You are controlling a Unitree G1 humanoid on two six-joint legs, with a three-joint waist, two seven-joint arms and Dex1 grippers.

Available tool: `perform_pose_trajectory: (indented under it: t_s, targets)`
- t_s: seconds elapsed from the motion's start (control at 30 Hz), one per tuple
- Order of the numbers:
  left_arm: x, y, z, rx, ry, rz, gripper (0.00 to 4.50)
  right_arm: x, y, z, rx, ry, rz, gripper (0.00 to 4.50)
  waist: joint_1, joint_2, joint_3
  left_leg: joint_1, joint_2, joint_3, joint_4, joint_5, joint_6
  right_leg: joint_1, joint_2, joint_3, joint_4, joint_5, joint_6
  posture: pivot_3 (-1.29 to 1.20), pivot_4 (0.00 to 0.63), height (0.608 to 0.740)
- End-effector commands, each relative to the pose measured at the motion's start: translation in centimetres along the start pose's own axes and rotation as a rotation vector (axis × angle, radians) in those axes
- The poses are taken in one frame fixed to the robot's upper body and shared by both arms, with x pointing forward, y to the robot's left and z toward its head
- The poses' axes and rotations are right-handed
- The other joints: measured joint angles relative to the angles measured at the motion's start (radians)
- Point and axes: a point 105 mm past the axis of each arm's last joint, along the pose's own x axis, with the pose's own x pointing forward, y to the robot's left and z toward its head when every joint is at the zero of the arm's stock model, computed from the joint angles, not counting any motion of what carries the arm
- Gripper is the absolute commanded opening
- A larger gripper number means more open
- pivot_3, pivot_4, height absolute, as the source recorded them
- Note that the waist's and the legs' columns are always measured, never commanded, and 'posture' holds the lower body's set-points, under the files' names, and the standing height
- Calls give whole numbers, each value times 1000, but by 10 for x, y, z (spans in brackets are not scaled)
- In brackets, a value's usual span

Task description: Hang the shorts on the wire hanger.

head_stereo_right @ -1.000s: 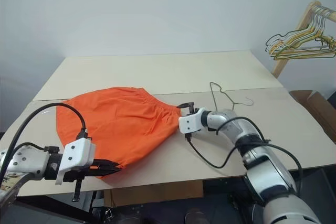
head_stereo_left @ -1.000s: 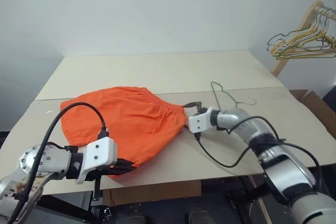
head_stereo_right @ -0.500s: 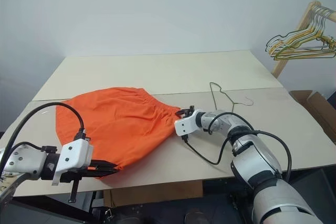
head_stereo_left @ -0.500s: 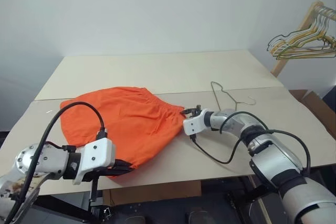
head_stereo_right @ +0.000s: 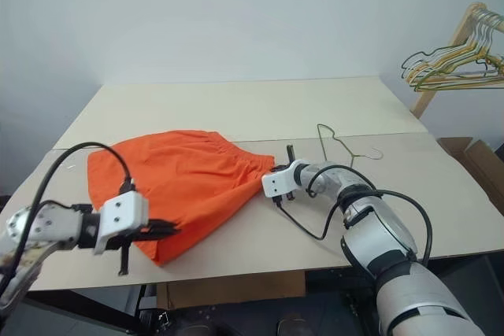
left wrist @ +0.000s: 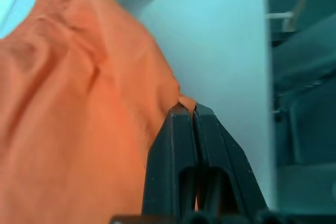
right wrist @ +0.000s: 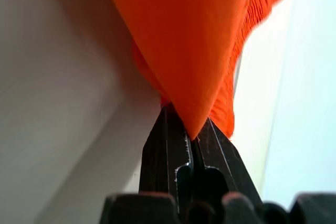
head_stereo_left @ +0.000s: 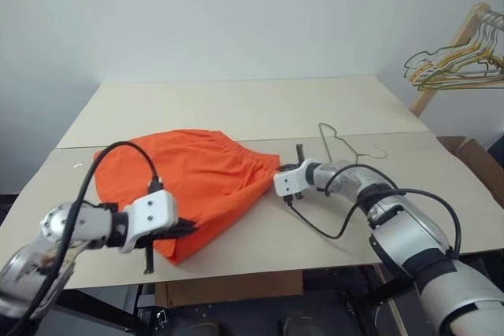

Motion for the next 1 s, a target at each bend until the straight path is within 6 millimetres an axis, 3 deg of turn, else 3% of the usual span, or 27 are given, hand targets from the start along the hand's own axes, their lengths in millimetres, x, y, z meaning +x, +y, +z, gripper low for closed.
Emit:
perform_pose_trajectory:
  t_s: [0.03,0.2,0.3,0.47,0.67,0.8,1.0]
  targets:
    - [9,9,2,54,-3,6,0,-18,-21,-33,35,116,-65,22,-3,0,0,0,0,0,0,0,0,0,0,0,0,0,0,23,0,740]
    - [22,9,8,108,-25,-40,0,-42,-13,-58,106,156,-51,22,-14,0,0,-1,0,0,-1,0,0,-1,-1,0,-1,0,0,-9,0,740]
    - [23,8,8,131,-27,-69,0,-56,-2,-55,142,114,-27,22,-25,0,0,-1,0,0,-1,0,0,0,0,0,-1,0,0,-30,0,740]
    - [4,3,-4,151,31,-140,0,-90,25,-16,209,26,85,22,-35,0,0,-3,1,-3,-1,-1,1,-1,0,0,-1,-1,1,-30,0,740]
    - [-35,6,-21,147,142,-171,0,-125,55,39,222,10,257,22,-29,1,1,-1,3,0,0,-2,3,0,3,0,-1,-1,1,-19,0,740]
    - [-50,17,-35,172,225,-118,0,-135,57,80,275,-94,346,22,-9,0,1,-1,4,8,0,-2,3,-1,2,-1,-1,-2,2,-16,0,740]
    - [-54,27,-30,198,229,-55,0,-140,62,121,295,-252,460,22,21,-4,2,-1,5,11,1,-2,3,-1,3,-1,-1,-2,1,-3,0,740]
